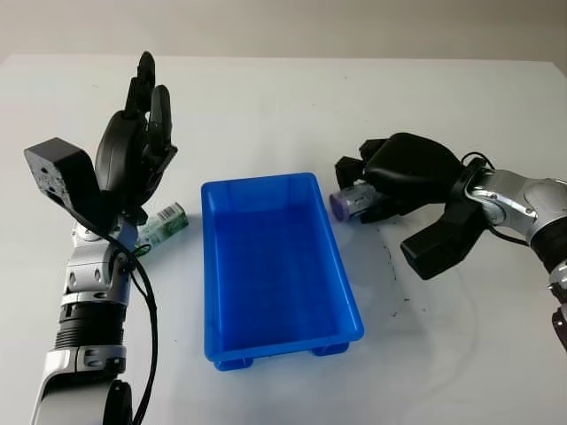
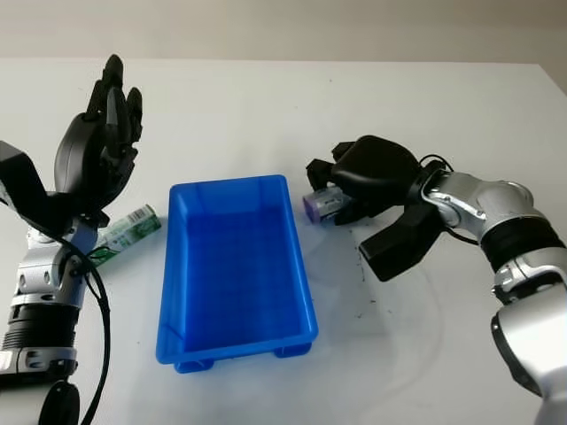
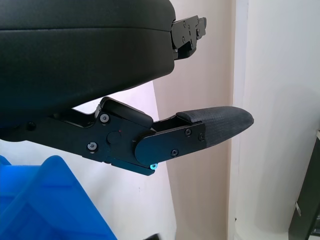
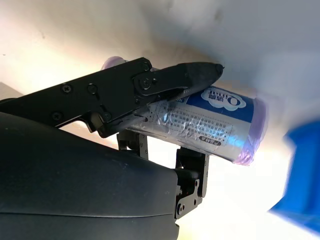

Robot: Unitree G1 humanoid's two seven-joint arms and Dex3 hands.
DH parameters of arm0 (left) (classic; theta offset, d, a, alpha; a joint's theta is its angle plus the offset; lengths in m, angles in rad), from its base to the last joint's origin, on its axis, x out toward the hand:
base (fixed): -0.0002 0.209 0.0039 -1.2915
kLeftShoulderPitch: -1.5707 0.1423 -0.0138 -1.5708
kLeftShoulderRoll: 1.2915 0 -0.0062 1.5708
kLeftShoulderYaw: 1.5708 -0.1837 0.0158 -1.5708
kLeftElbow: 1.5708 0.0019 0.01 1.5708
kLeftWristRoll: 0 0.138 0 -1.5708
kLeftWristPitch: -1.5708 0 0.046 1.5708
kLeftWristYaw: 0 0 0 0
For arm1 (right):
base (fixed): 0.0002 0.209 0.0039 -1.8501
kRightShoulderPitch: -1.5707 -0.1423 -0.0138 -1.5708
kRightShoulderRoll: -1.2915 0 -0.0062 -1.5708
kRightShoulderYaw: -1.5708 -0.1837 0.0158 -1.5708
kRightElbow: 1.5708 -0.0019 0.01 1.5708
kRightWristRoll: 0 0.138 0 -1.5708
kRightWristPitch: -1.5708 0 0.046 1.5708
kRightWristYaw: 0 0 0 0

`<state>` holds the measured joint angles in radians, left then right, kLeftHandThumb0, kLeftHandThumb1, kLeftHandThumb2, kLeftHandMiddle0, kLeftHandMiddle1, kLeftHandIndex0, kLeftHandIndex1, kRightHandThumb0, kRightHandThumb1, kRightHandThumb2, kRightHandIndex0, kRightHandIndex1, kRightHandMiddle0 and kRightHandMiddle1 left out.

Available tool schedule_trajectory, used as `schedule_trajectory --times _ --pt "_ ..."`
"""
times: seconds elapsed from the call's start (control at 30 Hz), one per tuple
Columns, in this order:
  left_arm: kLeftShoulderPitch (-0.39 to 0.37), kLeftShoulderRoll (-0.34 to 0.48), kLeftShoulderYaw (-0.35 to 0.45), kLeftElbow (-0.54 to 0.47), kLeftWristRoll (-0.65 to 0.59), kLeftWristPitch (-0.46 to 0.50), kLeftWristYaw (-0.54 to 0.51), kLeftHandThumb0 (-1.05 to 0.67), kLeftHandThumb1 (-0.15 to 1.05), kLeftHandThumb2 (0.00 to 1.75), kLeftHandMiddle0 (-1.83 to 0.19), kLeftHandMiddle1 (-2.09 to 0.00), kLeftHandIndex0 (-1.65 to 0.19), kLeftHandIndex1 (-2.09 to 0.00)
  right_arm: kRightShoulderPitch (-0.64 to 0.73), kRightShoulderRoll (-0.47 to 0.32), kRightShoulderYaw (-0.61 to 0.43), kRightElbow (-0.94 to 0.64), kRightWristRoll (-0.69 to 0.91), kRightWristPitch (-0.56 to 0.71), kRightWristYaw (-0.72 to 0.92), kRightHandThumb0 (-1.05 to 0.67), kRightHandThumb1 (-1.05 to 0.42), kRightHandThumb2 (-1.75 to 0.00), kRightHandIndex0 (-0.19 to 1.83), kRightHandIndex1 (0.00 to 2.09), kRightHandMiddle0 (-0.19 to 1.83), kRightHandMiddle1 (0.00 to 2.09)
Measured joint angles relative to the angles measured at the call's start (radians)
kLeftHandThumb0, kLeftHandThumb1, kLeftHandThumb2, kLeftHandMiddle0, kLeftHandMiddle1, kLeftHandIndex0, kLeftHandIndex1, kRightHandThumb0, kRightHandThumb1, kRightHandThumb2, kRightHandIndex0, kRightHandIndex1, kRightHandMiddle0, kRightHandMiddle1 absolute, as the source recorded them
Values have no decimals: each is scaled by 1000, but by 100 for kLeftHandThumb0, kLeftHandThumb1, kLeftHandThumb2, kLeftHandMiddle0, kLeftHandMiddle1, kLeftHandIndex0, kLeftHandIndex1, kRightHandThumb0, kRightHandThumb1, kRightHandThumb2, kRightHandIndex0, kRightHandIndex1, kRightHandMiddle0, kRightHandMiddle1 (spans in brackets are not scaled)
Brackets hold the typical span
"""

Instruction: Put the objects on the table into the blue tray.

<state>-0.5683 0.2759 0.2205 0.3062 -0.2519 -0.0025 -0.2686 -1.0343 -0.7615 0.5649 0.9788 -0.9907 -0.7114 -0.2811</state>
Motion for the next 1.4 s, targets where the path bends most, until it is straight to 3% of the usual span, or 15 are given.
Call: schedule_trajectory --times 0.3,0.53,0.77,0.9,1.17,1.27,1.37,1.4 --pt "0 0 0 0 0 -1 -5 -77 105 67 19 0 19 0 -104 37 -148 -5 223 38 77 -47 -105 -26 105 209 74 209" --pt "0 -1 0 2 0 -3 -4 -76 105 67 19 0 19 0 -122 113 -247 -148 395 81 207 -45 -105 -29 110 209 82 209" --pt "0 -1 -1 1 1 -2 7 -78 105 66 19 0 19 0 -29 209 -291 -398 634 124 498 -45 -105 -31 112 209 79 209" --pt "0 -1 0 0 1 -1 9 -78 105 66 19 0 19 0 58 240 -298 -526 752 217 669 -43 -105 -31 112 209 82 209" --pt "0 -2 -1 -1 1 1 18 -77 105 66 19 0 19 0 153 263 -298 -697 818 381 868 -44 -105 -30 118 209 87 209" --pt "0 -2 -1 -1 2 1 19 -77 105 67 19 0 19 0 169 260 -291 -729 808 428 933 -47 -105 -30 112 209 84 209" --pt "0 -2 -1 -1 3 1 19 -77 105 68 19 0 19 0 174 242 -267 -759 773 481 1010 -51 -105 -27 97 209 68 209" --pt "0 -2 -1 -1 3 1 19 -77 105 67 19 0 19 0 176 236 -260 -768 764 502 1037 -52 -105 -23 82 209 55 209"
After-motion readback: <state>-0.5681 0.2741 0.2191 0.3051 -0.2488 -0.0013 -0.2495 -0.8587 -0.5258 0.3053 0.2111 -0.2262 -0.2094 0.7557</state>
